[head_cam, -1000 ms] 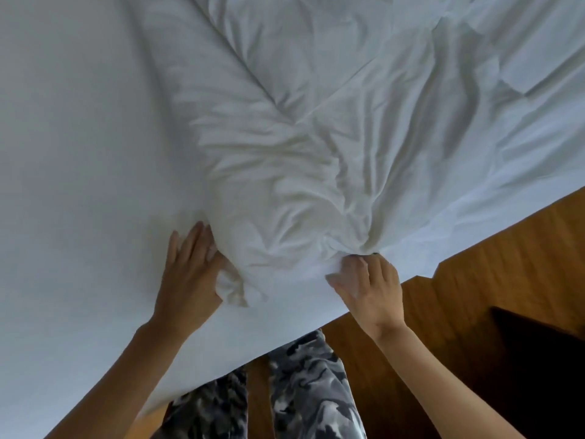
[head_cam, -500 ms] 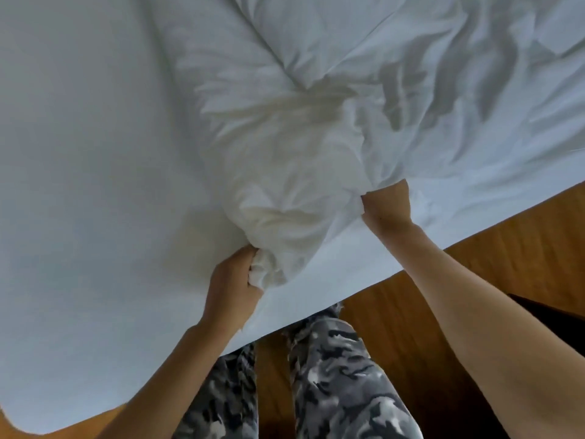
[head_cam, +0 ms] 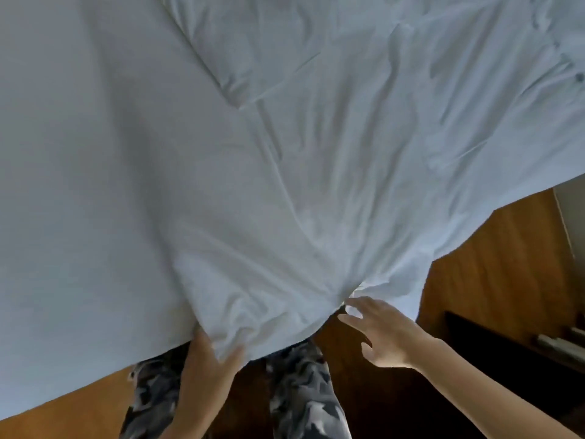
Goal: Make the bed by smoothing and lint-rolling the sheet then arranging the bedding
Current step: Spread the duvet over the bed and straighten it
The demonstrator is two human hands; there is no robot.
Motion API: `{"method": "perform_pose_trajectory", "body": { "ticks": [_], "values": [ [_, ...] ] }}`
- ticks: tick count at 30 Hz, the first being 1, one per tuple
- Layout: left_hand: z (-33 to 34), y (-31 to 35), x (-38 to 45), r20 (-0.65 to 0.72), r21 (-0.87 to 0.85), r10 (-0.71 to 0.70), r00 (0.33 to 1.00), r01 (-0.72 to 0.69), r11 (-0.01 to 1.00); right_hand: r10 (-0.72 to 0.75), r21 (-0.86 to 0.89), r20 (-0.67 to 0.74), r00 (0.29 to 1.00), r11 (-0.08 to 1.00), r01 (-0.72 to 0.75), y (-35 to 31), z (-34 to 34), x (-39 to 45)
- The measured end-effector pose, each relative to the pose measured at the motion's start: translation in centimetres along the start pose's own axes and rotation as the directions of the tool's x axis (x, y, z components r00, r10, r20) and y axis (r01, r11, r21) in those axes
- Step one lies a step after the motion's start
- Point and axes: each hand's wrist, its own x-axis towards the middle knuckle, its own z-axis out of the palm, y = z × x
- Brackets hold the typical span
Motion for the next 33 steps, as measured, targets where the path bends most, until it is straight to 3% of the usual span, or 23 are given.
{"method": "perform_pose_trajectory", "body": {
  "ticks": [2, 4, 5, 7, 9, 12, 16, 18, 20, 23, 26, 29, 31, 33],
  "values": [
    [-0.5, 0.7, -0.7, -0.171, 0.025, 0.090, 0.981, -0.087, 0.996, -0.057, 0.044, -0.333, 0.941, 0.996, 0.076, 0.5, -2.1, 0.2],
    [-0.9, 1.1, -0.1, -0.335, 0.096, 0.147, 0.931, -0.122, 0.988, 0.051, 0.124, -0.661, 0.748, 0.991, 0.043, 1.7, -4.3, 1.1],
    [-1.1, 1.6, 0.7, -0.388, 0.133, 0.183, 0.904, -0.142, 0.981, 0.156, 0.194, -0.752, 0.641, 0.981, -0.011, 2.4, -5.6, 1.8],
    [-1.5, 3.4, 2.6, -0.444, 0.212, 0.303, 0.843, -0.230, 0.950, 0.369, 0.368, -0.786, 0.497, 0.924, -0.103, 3.8, -8.1, 3.5],
    [-1.9, 5.9, 4.6, -0.450, 0.283, 0.431, 0.782, -0.333, 0.899, 0.459, 0.454, -0.781, 0.424, 0.883, -0.118, 4.6, -10.0, 4.9],
    [-2.3, 9.3, 7.4, -0.425, 0.369, 0.539, 0.727, -0.405, 0.837, 0.369, 0.352, -0.825, 0.429, 0.928, -0.120, 3.2, -12.7, 7.0],
    [-2.1, 9.2, 9.2, -0.387, 0.456, 0.538, 0.749, -0.351, 0.818, 0.214, 0.157, -0.731, 0.649, 0.977, -0.145, -1.6, -12.0, 11.4],
    [-2.3, 7.6, 9.1, -0.331, 0.502, 0.552, 0.766, -0.352, 0.790, 0.264, 0.171, -0.649, 0.714, 0.965, -0.200, -3.9, -11.4, 13.4],
    [-2.9, 6.6, 9.2, -0.267, 0.543, 0.594, 0.759, -0.391, 0.744, 0.347, 0.199, -0.611, 0.712, 0.937, -0.286, -5.0, -11.7, 14.2],
    [-4.3, 6.8, 8.5, -0.259, 0.438, 0.548, 0.795, -0.409, 0.800, 0.379, 0.220, -0.570, 0.729, 0.925, -0.309, -6.1, -12.7, 13.7],
    [-6.7, 8.4, 7.8, -0.241, 0.403, 0.596, 0.766, -0.480, 0.779, 0.466, 0.393, -0.581, 0.668, 0.879, -0.271, -7.0, -14.8, 12.6],
    [-8.9, 9.9, 8.0, -0.240, 0.402, 0.627, 0.741, -0.512, 0.759, 0.580, 0.535, -0.630, 0.516, 0.806, -0.253, -7.2, -18.3, 12.9],
    [-10.4, 11.1, 8.9, -0.259, 0.401, 0.657, 0.708, -0.540, 0.740, 0.526, 0.474, -0.742, 0.416, 0.850, -0.230, -6.7, -21.2, 14.1],
    [-11.8, 13.0, 10.8, -0.295, 0.412, 0.691, 0.660, -0.565, 0.715, 0.390, 0.327, -0.847, 0.362, 0.918, -0.225, -5.3, -24.7, 16.1]
  ]
}}
